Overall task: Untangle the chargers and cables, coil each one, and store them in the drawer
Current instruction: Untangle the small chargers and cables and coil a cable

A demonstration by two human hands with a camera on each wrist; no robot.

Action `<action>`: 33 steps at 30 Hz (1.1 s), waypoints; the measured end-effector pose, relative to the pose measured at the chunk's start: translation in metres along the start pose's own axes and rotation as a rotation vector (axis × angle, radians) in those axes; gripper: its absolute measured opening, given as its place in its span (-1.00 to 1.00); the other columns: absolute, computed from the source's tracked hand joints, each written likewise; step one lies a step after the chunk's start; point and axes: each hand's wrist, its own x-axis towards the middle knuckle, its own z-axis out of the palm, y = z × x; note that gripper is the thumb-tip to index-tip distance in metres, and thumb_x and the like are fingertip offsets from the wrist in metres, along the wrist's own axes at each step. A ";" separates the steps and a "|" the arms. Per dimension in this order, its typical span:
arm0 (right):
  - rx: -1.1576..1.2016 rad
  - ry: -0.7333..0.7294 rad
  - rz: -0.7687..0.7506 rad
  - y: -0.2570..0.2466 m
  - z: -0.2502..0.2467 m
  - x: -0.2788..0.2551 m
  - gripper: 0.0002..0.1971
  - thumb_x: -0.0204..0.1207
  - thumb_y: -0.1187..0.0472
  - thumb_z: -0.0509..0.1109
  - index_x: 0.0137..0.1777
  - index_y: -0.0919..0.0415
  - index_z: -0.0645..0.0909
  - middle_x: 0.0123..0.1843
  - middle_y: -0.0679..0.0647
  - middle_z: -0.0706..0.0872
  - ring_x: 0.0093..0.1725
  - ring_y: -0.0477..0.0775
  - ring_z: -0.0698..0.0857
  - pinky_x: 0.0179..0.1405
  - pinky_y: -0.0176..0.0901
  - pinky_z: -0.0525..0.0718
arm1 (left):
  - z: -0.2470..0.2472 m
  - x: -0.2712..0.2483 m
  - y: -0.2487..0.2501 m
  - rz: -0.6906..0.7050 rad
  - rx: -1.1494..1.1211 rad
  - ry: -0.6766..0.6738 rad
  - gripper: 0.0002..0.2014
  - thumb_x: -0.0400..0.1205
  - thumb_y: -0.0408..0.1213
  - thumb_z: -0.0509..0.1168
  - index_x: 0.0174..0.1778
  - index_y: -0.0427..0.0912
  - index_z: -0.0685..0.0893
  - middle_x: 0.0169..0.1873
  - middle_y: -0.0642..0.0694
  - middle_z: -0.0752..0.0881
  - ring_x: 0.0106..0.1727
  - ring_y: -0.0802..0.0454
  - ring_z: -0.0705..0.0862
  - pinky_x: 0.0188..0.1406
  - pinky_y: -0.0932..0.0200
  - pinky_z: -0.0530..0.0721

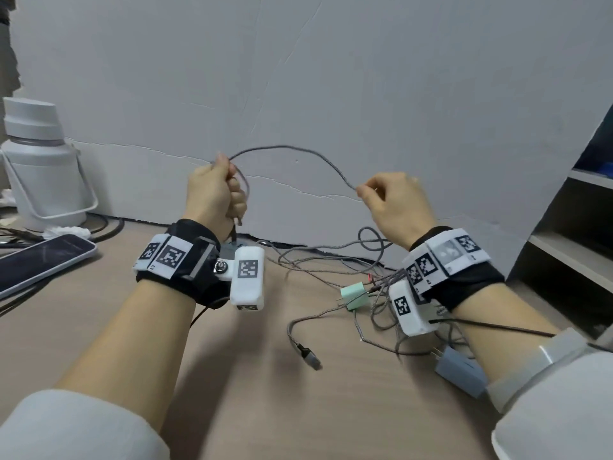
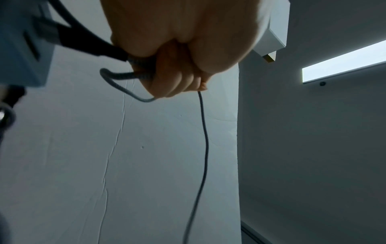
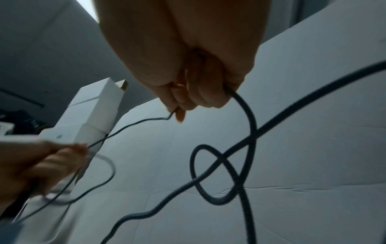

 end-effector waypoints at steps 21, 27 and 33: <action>-0.027 -0.702 -0.190 -0.060 -0.005 -0.020 -0.83 0.55 0.27 0.44 0.00 0.08 0.85 -0.53 -0.33 0.61 -0.40 -0.40 0.56 -0.39 -0.46 0.43 | 0.037 -0.048 -0.023 -0.222 0.079 -0.697 -0.58 0.85 -0.06 0.03 -0.21 -0.06 0.68 0.40 -0.07 0.69 0.01 -0.25 0.77 -0.23 -0.12 0.77; 0.145 -0.481 -0.170 -0.055 -0.008 -0.017 -0.87 0.44 0.26 0.61 -0.17 0.15 0.68 -0.35 -0.08 0.70 -0.39 -0.21 0.62 -0.30 -0.37 0.51 | 0.044 -0.055 -0.026 -0.136 0.345 -0.693 -0.60 0.85 0.02 -0.01 0.10 -0.25 0.56 -0.33 -0.16 0.74 -0.52 -0.11 0.72 -0.73 0.25 0.55; 0.219 -0.326 -0.135 -0.050 -0.009 -0.013 -0.62 0.35 0.22 0.66 -0.01 0.07 0.50 -0.15 0.05 0.74 -0.46 -0.31 0.56 -0.44 -0.48 0.46 | 0.042 -0.048 -0.032 -0.046 0.550 -0.690 -0.67 0.86 -0.02 0.04 -0.14 -0.14 0.41 -0.55 0.03 0.33 -0.58 0.12 0.15 -0.66 0.33 0.09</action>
